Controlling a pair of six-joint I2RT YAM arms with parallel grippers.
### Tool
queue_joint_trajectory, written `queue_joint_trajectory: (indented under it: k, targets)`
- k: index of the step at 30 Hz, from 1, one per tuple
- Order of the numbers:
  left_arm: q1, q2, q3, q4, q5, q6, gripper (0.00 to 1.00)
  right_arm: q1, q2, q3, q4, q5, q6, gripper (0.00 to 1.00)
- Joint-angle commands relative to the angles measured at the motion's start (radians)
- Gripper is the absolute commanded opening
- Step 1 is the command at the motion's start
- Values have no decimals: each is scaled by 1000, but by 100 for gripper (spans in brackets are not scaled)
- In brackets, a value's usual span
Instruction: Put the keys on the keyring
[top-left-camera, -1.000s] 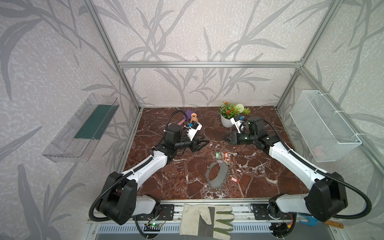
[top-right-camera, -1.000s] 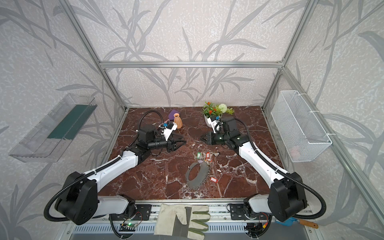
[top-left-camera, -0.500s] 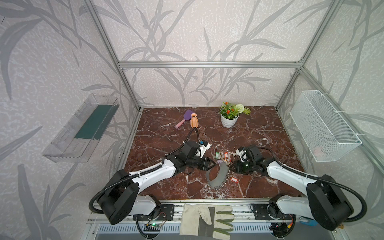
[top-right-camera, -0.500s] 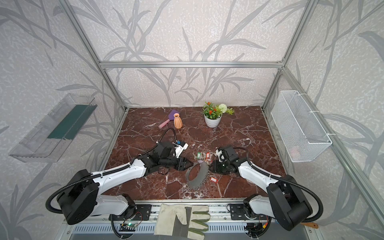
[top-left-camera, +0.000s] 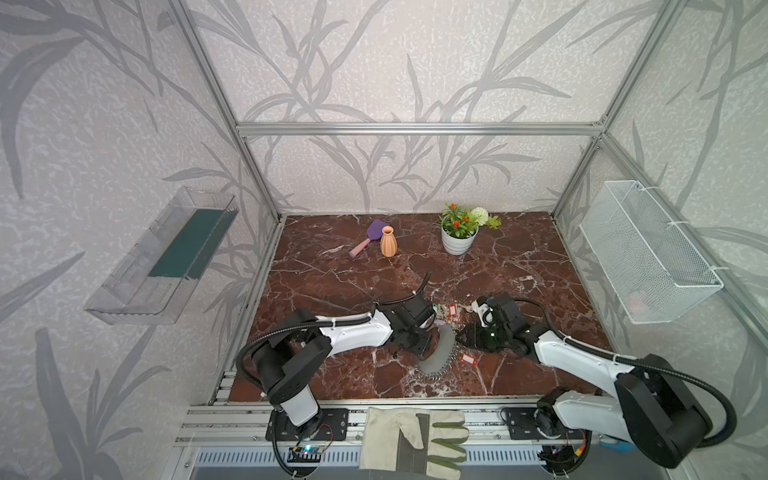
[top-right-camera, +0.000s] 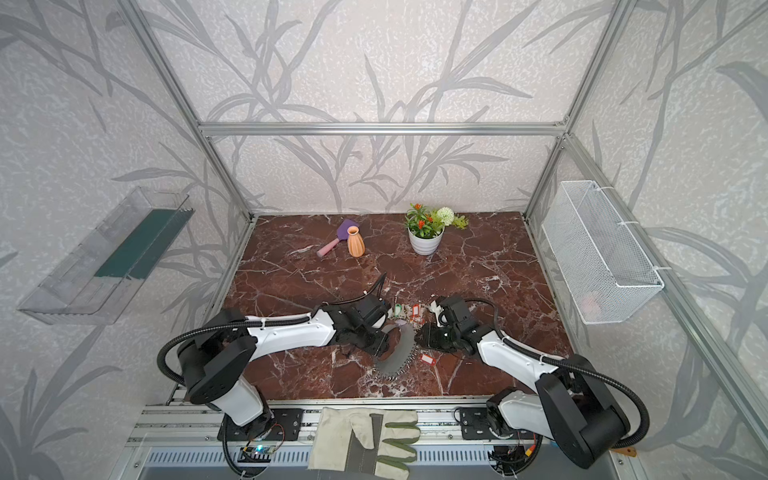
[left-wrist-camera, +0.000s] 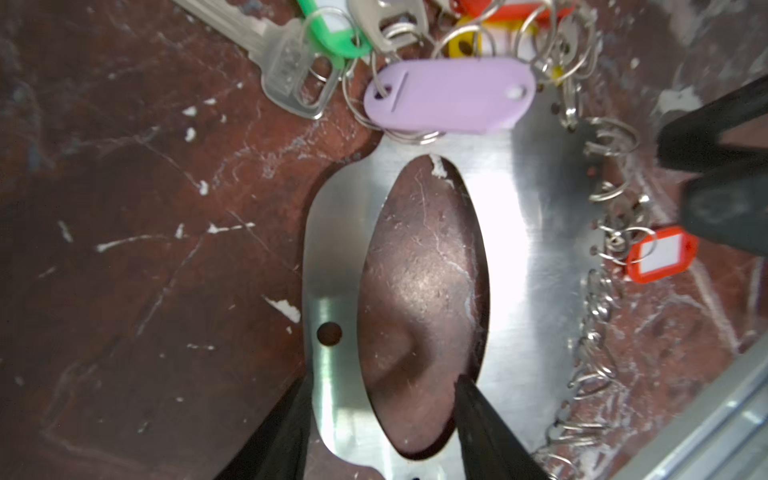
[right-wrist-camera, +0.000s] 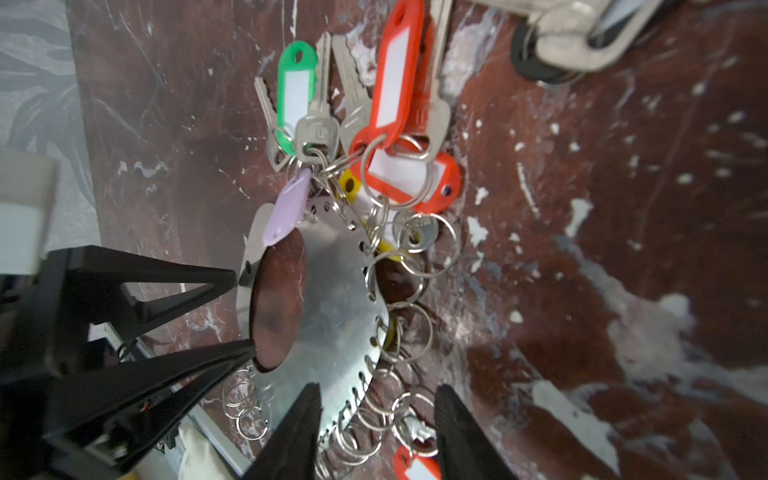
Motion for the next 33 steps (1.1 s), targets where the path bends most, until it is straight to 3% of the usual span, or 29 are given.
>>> queue_joint_trajectory:
  k: [1, 6, 10, 16, 24, 26, 33]
  targets:
    - [-14, 43, 51, -75, -125, 6, 57, 9, -73, -30, -82, 54, 12, 55]
    - [-15, 104, 77, -143, -274, -55, 57, 10, -88, -28, -96, 63, -4, 58]
    - [10, 125, 80, -169, -358, -97, 56, 48, -72, -3, -101, 57, -36, 50]
    - [100, 121, 48, -136, -341, -89, 56, 134, -31, -10, -92, 40, -12, 35]
    - [157, 93, 1, -113, -310, -74, 56, 159, 6, -23, -49, 48, -8, 35]
    - [157, 88, -6, -102, -293, -72, 56, 174, 29, -17, 0, 13, 3, 31]
    - [155, 90, -19, -88, -271, -72, 56, 279, 102, 42, 73, 5, 20, 28]
